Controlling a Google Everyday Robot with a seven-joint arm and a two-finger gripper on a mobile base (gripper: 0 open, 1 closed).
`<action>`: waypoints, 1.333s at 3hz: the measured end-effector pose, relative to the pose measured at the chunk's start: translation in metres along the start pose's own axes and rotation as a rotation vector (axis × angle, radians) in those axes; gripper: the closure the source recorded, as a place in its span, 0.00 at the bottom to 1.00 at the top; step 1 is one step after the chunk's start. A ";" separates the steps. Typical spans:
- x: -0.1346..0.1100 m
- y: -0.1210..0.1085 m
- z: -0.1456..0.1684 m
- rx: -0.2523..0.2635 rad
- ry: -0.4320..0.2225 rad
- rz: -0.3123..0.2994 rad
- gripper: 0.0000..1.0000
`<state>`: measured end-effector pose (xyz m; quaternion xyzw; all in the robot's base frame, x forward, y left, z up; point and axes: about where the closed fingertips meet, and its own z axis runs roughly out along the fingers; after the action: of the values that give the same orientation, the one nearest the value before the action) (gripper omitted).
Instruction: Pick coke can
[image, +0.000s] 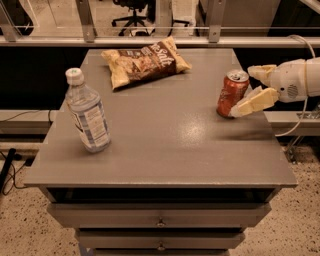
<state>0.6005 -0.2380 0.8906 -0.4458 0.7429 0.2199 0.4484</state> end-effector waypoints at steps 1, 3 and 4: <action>-0.005 0.001 0.018 -0.038 -0.053 0.030 0.13; -0.017 -0.002 0.025 -0.056 -0.113 0.056 0.60; -0.055 0.002 0.008 -0.079 -0.166 0.040 0.83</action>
Offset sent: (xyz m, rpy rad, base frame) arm 0.0168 0.0295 -0.0134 0.1380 0.0357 0.0255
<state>0.6136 -0.2058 0.9339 -0.4285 0.7026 0.2941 0.4860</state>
